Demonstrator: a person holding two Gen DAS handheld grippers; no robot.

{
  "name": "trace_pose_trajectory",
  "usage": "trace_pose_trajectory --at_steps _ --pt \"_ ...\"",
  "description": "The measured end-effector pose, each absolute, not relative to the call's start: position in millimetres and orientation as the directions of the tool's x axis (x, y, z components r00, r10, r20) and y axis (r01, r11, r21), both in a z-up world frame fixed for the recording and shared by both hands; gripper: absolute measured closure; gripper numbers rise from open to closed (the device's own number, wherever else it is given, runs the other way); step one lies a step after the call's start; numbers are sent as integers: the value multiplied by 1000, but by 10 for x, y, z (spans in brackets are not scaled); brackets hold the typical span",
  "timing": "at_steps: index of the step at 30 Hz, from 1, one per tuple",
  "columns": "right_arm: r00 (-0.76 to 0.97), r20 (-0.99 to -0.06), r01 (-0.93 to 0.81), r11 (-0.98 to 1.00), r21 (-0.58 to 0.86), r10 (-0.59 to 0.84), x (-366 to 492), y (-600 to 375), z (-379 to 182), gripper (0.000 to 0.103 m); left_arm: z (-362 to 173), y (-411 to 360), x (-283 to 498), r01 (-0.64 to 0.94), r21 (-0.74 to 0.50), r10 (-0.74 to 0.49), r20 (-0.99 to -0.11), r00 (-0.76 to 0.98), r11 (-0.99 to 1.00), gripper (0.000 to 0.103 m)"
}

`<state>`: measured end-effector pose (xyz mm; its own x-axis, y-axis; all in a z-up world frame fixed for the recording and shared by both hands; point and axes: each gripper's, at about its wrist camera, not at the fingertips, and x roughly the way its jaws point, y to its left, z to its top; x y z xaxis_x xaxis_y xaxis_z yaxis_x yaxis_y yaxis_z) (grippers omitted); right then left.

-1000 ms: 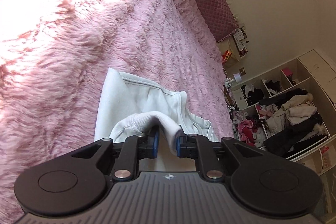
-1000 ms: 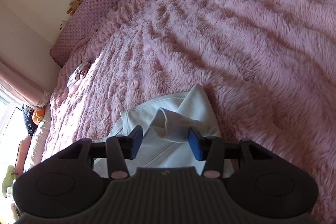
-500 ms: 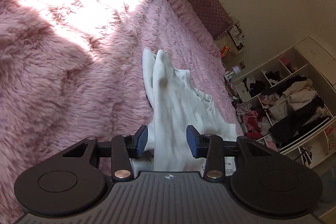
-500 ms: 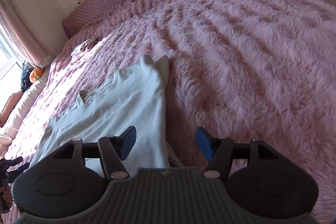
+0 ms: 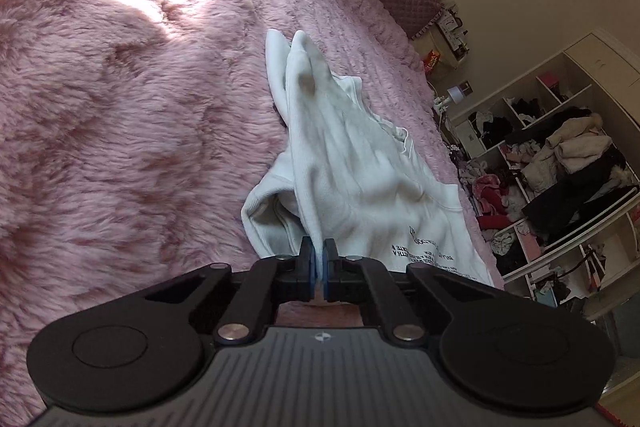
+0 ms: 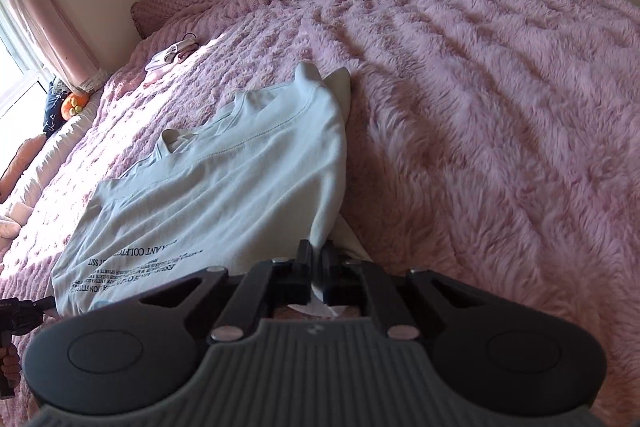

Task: Fold small clothes

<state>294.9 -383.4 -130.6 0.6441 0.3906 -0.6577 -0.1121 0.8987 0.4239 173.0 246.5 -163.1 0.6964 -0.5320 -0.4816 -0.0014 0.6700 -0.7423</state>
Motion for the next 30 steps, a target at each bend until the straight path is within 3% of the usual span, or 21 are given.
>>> trace_pose_trajectory --at_steps 4,9,14,16,17,18,25,30 --pt "687 -609 -108 885 453 396 2890 -4015 -1066 103 -1379 2443 1653 12 -698 -487 -488 724 716 101" --pt "632 -688 -101 918 382 356 2900 -4002 -1246 103 -1621 2406 1719 -87 -621 -455 -656 603 779 100" --pt "601 -715 -34 905 423 357 2865 -4061 -1617 103 -1705 2461 1745 -99 -655 -495 -652 575 749 98" --pt "607 -704 -33 897 441 368 2857 -4094 -1572 93 -1559 2512 1735 -75 -643 -494 -653 574 762 92" --pt "612 -698 -33 893 448 372 2862 -4113 -1529 74 -1481 2538 1738 -62 -632 -485 -650 585 772 81" --pt "635 -681 -44 897 440 365 2864 -4123 -1448 59 -1368 2567 1758 -41 -612 -468 -644 606 790 77" --pt "737 -585 -146 925 352 339 3382 -3886 -1116 57 -1057 2548 2357 9 -531 -357 -556 751 847 54" --pt "769 -570 -156 950 271 289 3955 -3610 -1114 51 -1147 2395 2953 -13 -457 -282 -571 771 889 52"
